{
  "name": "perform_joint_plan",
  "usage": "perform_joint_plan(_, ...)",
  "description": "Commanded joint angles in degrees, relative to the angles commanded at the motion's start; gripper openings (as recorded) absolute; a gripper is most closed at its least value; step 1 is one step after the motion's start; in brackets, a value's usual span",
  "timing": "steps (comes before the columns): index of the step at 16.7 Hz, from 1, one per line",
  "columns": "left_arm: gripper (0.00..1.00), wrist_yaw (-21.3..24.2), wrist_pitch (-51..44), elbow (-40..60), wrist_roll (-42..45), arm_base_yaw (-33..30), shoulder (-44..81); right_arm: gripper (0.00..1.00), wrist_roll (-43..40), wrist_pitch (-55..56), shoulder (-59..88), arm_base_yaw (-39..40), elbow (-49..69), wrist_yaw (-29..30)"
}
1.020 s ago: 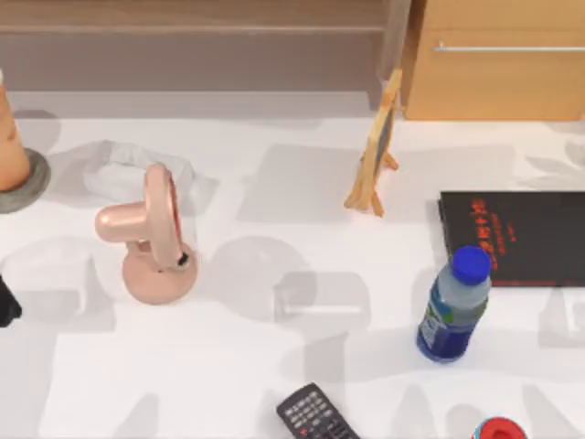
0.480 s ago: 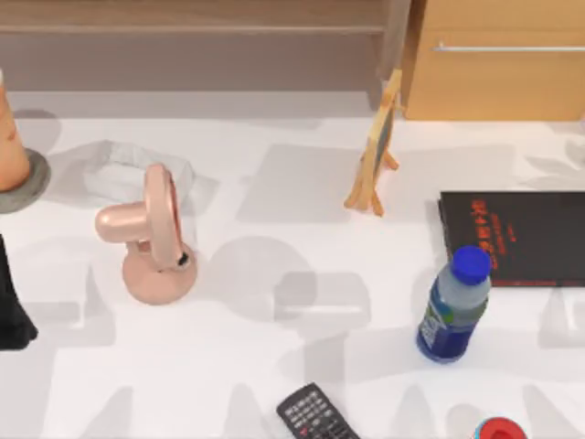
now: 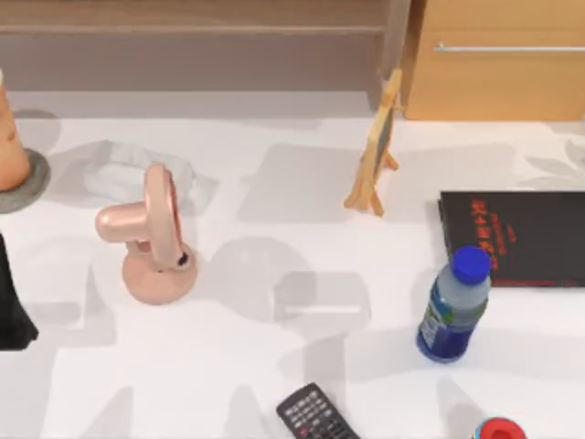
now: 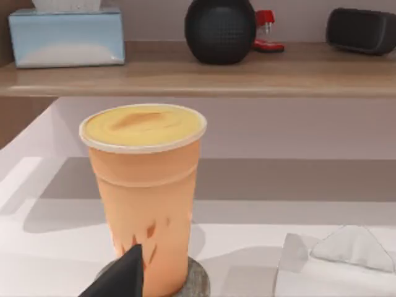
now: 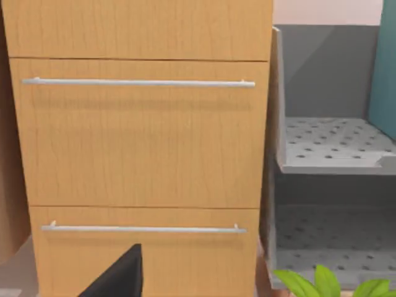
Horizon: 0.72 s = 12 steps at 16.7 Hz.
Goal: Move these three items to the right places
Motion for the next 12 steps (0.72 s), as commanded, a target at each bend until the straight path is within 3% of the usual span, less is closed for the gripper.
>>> perform_joint_plan(12,1.0,0.0,0.0,0.0,0.0,0.0,0.0,1.0,-0.3,19.8,70.6,-15.9,48.3,-14.8)
